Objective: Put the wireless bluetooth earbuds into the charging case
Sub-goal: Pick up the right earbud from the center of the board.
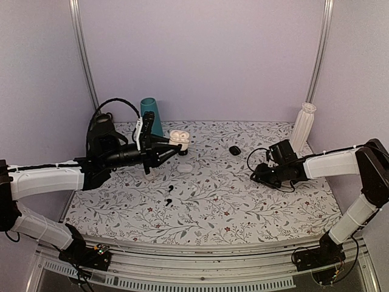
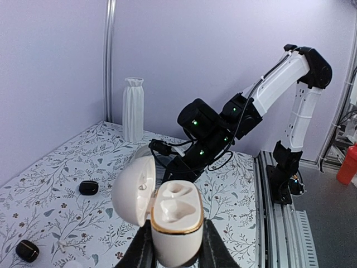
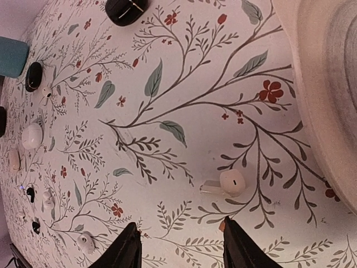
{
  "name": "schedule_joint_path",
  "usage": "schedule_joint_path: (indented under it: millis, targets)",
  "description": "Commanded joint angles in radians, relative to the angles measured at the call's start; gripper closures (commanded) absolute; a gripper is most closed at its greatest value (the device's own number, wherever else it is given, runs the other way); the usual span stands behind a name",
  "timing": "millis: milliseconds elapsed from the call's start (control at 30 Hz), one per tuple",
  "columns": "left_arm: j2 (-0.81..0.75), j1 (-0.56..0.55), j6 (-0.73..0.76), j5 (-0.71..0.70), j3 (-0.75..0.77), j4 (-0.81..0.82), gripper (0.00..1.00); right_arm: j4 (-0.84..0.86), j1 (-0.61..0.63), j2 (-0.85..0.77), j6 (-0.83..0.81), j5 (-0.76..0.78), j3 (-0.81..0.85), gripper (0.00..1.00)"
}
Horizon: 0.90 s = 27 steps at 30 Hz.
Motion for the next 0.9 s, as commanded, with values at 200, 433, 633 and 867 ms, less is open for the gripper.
schedule_joint_path:
  millis: [200, 433, 633, 867]
  targets:
    - [-0.006, 0.011, -0.011, -0.006, 0.018, 0.010, 1.00, 0.037, -0.026, 0.052, 0.026, 0.065, 0.000, 0.50]
    - [-0.013, 0.010, -0.011, -0.007, 0.013, 0.009, 1.00, 0.042, -0.034, 0.085, 0.015, 0.072, 0.028, 0.50]
    - [-0.015, 0.010, -0.013, -0.007, 0.011, 0.012, 1.00, 0.049, -0.032, 0.113, 0.003, 0.043, 0.057, 0.51]
    - [-0.019, 0.010, -0.013, -0.006, 0.011, 0.011, 1.00, 0.043, -0.028, 0.166, -0.021, 0.018, 0.108, 0.53]
